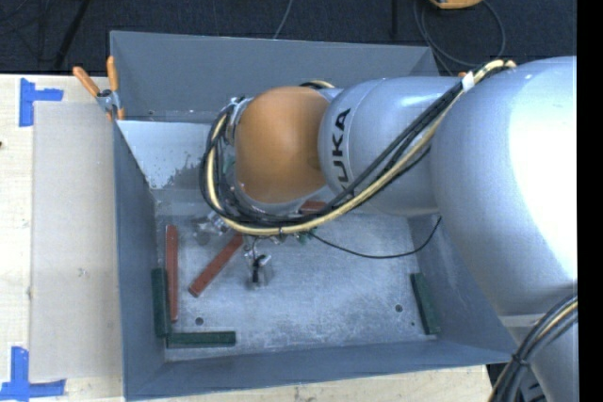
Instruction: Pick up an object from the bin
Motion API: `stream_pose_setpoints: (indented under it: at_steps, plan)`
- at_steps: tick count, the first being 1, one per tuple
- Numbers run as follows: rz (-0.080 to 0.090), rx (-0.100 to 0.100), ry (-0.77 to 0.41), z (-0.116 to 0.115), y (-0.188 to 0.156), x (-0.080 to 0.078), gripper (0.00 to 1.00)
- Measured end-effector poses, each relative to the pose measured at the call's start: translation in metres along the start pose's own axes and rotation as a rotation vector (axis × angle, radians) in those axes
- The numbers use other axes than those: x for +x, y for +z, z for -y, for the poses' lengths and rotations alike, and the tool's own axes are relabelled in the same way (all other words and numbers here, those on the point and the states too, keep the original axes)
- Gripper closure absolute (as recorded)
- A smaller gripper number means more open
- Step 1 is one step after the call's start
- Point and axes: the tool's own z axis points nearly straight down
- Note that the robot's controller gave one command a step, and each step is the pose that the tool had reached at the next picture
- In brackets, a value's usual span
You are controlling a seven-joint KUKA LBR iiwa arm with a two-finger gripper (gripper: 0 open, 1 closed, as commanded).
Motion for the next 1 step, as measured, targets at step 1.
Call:
stream_pose_setpoints:
  at_steps: [1]
  plan:
    - [0.003, 0.001, 0.003, 0.0004, -0.0046, -0.0005, 1.0]
